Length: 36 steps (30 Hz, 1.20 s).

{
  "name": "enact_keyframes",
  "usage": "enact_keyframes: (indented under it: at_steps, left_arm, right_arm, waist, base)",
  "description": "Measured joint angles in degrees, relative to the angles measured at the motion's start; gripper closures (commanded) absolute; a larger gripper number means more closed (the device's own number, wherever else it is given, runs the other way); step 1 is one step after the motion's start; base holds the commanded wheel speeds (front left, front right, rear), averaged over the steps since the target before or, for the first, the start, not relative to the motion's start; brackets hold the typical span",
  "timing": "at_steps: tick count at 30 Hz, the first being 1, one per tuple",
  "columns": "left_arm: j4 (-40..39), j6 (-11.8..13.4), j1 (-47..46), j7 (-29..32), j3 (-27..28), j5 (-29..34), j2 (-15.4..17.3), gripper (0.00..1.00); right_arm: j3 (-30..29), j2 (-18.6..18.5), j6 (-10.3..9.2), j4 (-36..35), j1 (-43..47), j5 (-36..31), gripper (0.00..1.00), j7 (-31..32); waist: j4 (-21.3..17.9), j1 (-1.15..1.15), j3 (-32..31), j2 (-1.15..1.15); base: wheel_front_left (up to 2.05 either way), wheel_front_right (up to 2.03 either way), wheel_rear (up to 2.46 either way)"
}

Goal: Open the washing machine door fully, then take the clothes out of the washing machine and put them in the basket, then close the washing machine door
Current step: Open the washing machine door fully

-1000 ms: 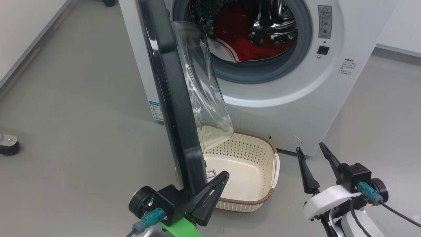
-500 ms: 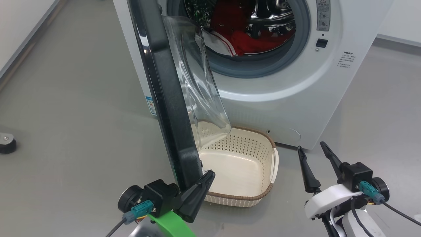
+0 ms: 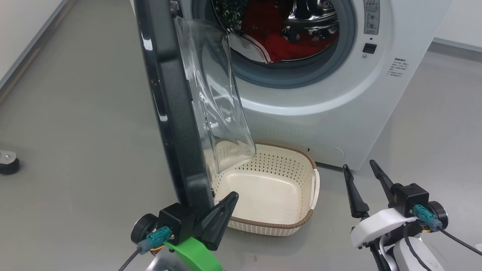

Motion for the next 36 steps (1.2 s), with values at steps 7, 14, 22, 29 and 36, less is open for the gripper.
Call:
enact_keyframes:
  at_steps: [7,14,22,29,36]
  left_arm:
    - [1.64,1.54,0.00,-1.12,1.13,0.40,-0.05,1.00]
    - [2.35,2.21,0.15,-2.81,2.10,1.36,-0.08,1.00]
    - [2.59,3.74,1.36,-4.91,3.55,2.57,0.11,1.00]
    - [1.74,6.23,2.81,-5.67,5.13,3.44,0.44,1.00]
    - [1.43,7.36,3.31,-6.11,7.06,3.83,0.53,1.00]
  right_arm:
    - [-0.37,0.10,0.51,0.29,0.00,-0.30,0.00,0.00]
    - [-0.66,0.19,0.59,0.52,0.00,-0.48,0.00,0.00]
    - [-1.02,0.25,0.99,0.63,0.00,-1.08,0.00,0.00]
    - [-1.51,0.27,1.01,0.63,0.00,-1.56,0.00,0.00]
    - [-2.53,0.30,1.01,0.57,0.01,-1.68,0.00,0.00]
  waist:
    - [0.25,0.00,-0.19,0.00]
    - [0.52,0.00,-0.25,0.00]
    - [0.72,0.00,-0.38,0.00]
    - [1.01,0.00,-0.21,0.00]
    - [1.99,0.00,0.17,0.00]
  base:
    - [0.00,0.00,0.00]
    - [0.00,0.00,0.00]
    - [0.00,0.00,0.00]
    - [0.00,0.00,0.00]
    - [0.00,0.00,0.00]
